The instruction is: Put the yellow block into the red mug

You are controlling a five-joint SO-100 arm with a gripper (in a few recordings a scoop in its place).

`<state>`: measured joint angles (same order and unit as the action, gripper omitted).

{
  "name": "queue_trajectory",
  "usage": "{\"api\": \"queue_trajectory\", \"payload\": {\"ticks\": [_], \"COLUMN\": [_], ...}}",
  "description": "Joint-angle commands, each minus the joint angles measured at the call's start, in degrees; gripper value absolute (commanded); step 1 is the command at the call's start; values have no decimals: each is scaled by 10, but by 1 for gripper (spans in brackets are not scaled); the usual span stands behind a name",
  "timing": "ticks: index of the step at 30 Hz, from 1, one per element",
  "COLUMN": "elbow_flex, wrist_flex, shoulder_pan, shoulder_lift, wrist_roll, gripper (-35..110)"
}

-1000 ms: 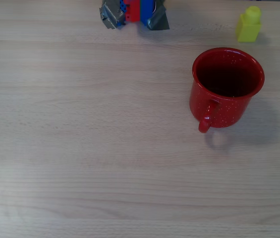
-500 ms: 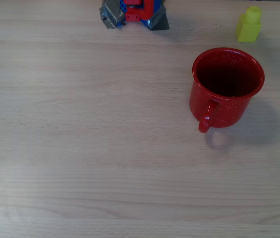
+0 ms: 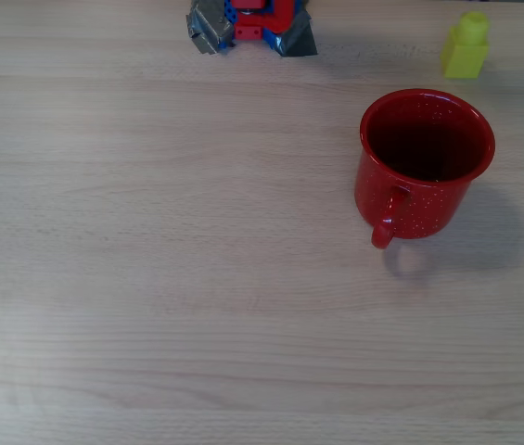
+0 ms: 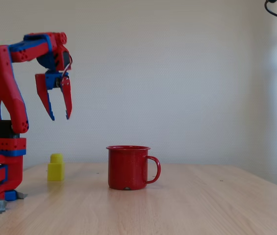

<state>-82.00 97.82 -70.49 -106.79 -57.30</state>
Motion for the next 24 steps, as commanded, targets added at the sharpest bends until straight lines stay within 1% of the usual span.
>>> {"api": "queue_trajectory", "payload": {"ticks": [1, 5, 12, 14, 17, 24], "elbow_flex": [68, 85, 11, 0, -26, -92], "wrist_flex": [-7, -15, -60, -62, -75, -140], "shoulder_pan": [-40, -49, -66, -74, -86, -116], "shoulder_lift": [21, 64, 61, 62, 61, 56], "wrist_roll": [-25, -29, -33, -34, -34, -39], "gripper": [21, 34, 41, 41, 37, 38]}}
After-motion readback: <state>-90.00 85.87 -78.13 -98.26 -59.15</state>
